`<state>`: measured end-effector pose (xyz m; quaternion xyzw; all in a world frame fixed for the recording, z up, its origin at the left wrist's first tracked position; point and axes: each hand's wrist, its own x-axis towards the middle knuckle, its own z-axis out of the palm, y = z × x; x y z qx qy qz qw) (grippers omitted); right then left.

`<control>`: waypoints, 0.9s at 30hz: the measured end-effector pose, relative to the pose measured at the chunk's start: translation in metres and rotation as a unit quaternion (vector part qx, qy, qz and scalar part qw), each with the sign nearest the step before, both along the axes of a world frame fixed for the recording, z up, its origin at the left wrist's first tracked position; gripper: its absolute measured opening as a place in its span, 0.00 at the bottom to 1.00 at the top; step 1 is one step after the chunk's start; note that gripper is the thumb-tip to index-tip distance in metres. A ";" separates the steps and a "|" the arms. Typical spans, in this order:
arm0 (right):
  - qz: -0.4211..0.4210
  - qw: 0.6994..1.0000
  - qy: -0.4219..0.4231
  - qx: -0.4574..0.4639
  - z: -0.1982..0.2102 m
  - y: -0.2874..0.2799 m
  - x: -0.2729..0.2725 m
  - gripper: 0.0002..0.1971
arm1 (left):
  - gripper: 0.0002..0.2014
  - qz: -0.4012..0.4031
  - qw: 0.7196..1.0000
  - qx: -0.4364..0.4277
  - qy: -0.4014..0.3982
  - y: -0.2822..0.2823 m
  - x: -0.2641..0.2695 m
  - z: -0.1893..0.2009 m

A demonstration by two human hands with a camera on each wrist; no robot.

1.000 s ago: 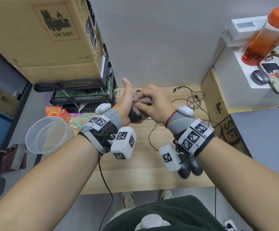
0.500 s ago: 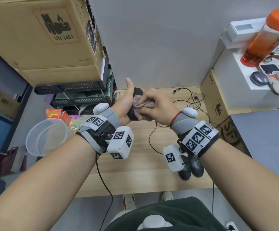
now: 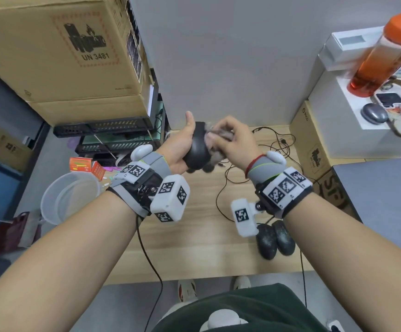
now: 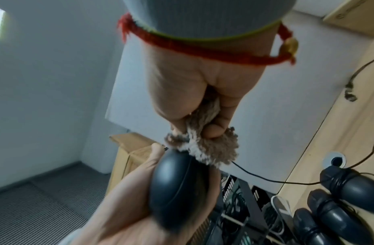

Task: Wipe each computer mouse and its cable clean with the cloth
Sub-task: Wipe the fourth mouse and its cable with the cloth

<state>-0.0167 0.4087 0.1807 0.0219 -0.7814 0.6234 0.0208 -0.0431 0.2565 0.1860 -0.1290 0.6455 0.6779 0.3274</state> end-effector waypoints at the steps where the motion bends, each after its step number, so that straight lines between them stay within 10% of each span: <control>1: -0.027 0.999 0.012 0.023 0.001 0.005 -0.007 0.11 | 0.39 0.007 1.000 0.007 0.014 0.003 0.001 -0.001; 10: 0.073 0.996 0.020 0.041 0.005 -0.004 0.022 0.09 | 0.34 0.124 0.992 0.017 -0.023 0.002 -0.005 -0.008; 15: -0.032 0.999 0.012 0.012 0.003 0.004 -0.005 0.07 | 0.20 0.127 0.992 -0.012 -0.012 0.001 0.001 -0.003; 27: 0.015 0.996 -0.006 -0.085 0.003 -0.007 0.012 0.11 | 0.29 0.130 0.991 0.016 -0.038 -0.003 -0.003 -0.007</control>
